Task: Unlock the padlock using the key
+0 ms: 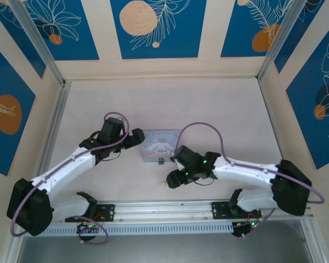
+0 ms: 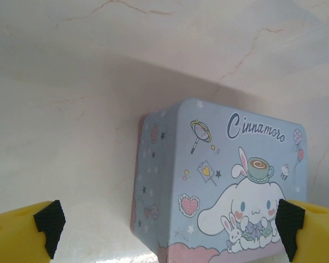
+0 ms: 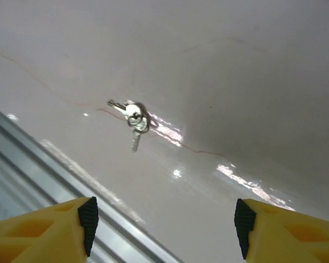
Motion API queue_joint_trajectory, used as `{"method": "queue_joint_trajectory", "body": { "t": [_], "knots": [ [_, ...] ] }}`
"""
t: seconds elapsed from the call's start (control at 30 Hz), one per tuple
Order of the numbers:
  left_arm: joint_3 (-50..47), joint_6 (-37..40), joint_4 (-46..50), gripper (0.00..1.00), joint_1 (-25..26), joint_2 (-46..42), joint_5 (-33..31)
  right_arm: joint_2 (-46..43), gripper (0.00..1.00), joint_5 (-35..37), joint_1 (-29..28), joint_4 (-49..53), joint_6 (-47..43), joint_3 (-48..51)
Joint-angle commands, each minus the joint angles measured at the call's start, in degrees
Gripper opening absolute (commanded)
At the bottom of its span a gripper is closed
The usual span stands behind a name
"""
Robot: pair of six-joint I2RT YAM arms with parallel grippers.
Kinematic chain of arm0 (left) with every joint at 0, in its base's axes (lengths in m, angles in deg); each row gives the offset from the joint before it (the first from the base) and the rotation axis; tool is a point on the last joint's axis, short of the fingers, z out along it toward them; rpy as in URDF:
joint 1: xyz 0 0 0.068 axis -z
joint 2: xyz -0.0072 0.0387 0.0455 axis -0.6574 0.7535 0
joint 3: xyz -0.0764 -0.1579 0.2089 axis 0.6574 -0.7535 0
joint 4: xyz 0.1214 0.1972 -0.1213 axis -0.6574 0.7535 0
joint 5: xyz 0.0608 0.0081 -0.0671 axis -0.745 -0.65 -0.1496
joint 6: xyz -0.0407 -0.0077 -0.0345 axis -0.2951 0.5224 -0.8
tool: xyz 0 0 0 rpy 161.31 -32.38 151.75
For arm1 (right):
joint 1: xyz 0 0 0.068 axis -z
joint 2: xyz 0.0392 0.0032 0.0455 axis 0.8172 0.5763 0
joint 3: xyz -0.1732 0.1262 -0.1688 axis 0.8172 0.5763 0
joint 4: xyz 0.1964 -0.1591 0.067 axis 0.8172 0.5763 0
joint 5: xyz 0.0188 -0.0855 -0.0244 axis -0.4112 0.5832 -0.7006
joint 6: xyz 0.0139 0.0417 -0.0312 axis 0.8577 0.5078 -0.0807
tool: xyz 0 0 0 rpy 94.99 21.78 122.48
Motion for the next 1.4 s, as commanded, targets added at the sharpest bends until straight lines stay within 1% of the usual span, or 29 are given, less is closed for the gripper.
{"method": "queue_joint_trajectory", "body": {
  "t": [0.0,0.17,0.37,0.5,0.6,0.87,1.07,1.23,1.37],
  "knots": [
    [0.1,-0.6,1.9,1.0,-0.9,-2.4,1.1,6.2,0.68,5.7,-3.0,2.3,-4.9,-5.5],
    [-0.3,-0.1,3.0,1.0,-2.2,-3.9,1.6,14.7,0.66,8.4,-5.5,3.2,-8.0,-11.3],
    [-1.3,0.0,3.3,1.0,-3.7,-5.2,2.4,20.4,0.62,10.5,-8.0,4.8,-10.2,-14.7],
    [-1.7,0.0,2.8,1.0,-4.5,-5.2,3.1,21.8,0.6,10.8,-9.1,5.0,-10.4,-15.0],
    [-1.8,0.0,2.5,1.0,-4.9,-5.0,3.6,22.7,0.55,11.0,-9.2,4.8,-10.2,-15.1],
    [-2.9,0.0,1.8,1.0,-5.3,-5.0,4.5,25.2,0.5,12.0,-8.9,3.6,-10.6,-16.3],
    [-3.6,0.0,1.7,1.0,-5.4,-5.6,4.9,25.7,0.42,10.0,-7.0,2.3,-11.1,-16.5],
    [-4.0,-0.2,1.3,1.0,-5.4,-5.6,5.1,25.3,0.38,8.4,-5.9,1.2,-11.1,-16.4],
    [-4.4,-0.5,0.6,1.0,-5.4,-5.1,5.5,25.7,0.39,8.1,-6.0,0.9,-11.0,-17.3]
  ]
}}
